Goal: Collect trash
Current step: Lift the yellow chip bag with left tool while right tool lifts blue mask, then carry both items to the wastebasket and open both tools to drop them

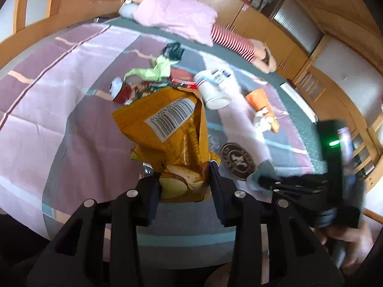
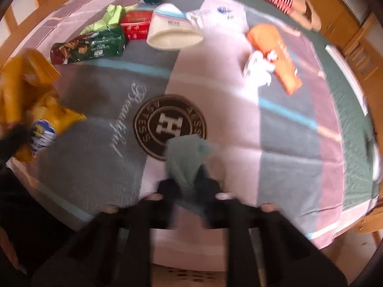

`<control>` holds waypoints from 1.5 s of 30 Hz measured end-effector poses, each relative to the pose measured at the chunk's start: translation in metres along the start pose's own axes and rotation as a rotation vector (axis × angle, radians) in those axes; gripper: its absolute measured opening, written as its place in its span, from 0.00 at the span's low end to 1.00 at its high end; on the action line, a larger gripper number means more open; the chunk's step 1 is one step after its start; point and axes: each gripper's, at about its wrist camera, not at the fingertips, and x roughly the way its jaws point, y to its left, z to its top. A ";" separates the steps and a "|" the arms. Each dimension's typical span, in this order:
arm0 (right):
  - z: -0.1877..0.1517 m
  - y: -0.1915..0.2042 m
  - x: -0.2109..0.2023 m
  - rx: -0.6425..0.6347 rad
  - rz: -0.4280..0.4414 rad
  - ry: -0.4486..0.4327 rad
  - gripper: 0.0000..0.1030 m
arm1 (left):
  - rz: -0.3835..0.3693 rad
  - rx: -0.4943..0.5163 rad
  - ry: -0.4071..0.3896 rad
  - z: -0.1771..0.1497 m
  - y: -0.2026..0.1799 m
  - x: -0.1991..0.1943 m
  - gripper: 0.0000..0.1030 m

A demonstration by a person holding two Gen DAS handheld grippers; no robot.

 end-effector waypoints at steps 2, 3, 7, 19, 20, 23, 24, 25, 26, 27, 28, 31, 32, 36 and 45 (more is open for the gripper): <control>-0.004 -0.010 -0.010 0.056 0.030 -0.036 0.08 | -0.027 0.008 -0.020 -0.003 -0.003 -0.007 0.37; -0.008 -0.018 -0.023 0.093 0.053 -0.077 0.08 | -0.041 0.014 -0.028 -0.004 -0.005 -0.011 0.37; -0.028 -0.043 -0.092 0.176 0.197 -0.271 0.08 | -0.088 0.037 -0.040 -0.013 -0.014 -0.023 0.37; -0.166 -0.072 -0.187 0.128 0.317 -0.342 0.11 | -0.191 0.130 -0.030 -0.051 -0.044 -0.052 0.37; -0.176 -0.073 -0.177 0.139 0.325 -0.289 0.13 | -0.192 0.142 -0.025 -0.055 -0.047 -0.053 0.37; -0.204 -0.077 -0.158 0.214 0.299 -0.187 0.41 | -0.206 0.154 -0.010 -0.063 -0.052 -0.058 0.37; -0.210 -0.083 -0.158 0.256 0.322 -0.195 0.45 | -0.216 0.147 -0.006 -0.065 -0.052 -0.059 0.37; -0.213 -0.088 -0.160 0.287 0.344 -0.216 0.49 | -0.235 0.136 0.002 -0.067 -0.053 -0.062 0.37; -0.215 -0.094 -0.166 0.317 0.357 -0.246 0.50 | -0.246 0.134 0.007 -0.068 -0.053 -0.064 0.37; -0.214 -0.101 -0.175 0.343 0.352 -0.288 0.54 | -0.257 0.142 0.013 -0.071 -0.057 -0.067 0.37; -0.213 -0.106 -0.184 0.358 0.339 -0.328 0.57 | -0.270 0.165 0.020 -0.073 -0.064 -0.071 0.37; -0.209 -0.121 -0.217 0.412 0.288 -0.487 0.65 | -0.352 0.273 0.047 -0.084 -0.094 -0.082 0.38; -0.209 -0.124 -0.222 0.426 0.283 -0.523 0.66 | -0.385 0.326 0.060 -0.089 -0.107 -0.086 0.38; -0.214 -0.136 -0.244 0.472 0.279 -0.644 0.69 | -0.491 0.576 0.149 -0.127 -0.159 -0.094 0.41; -0.214 -0.135 -0.232 0.483 0.293 -0.603 0.70 | -0.476 0.919 0.224 -0.200 -0.205 -0.093 0.84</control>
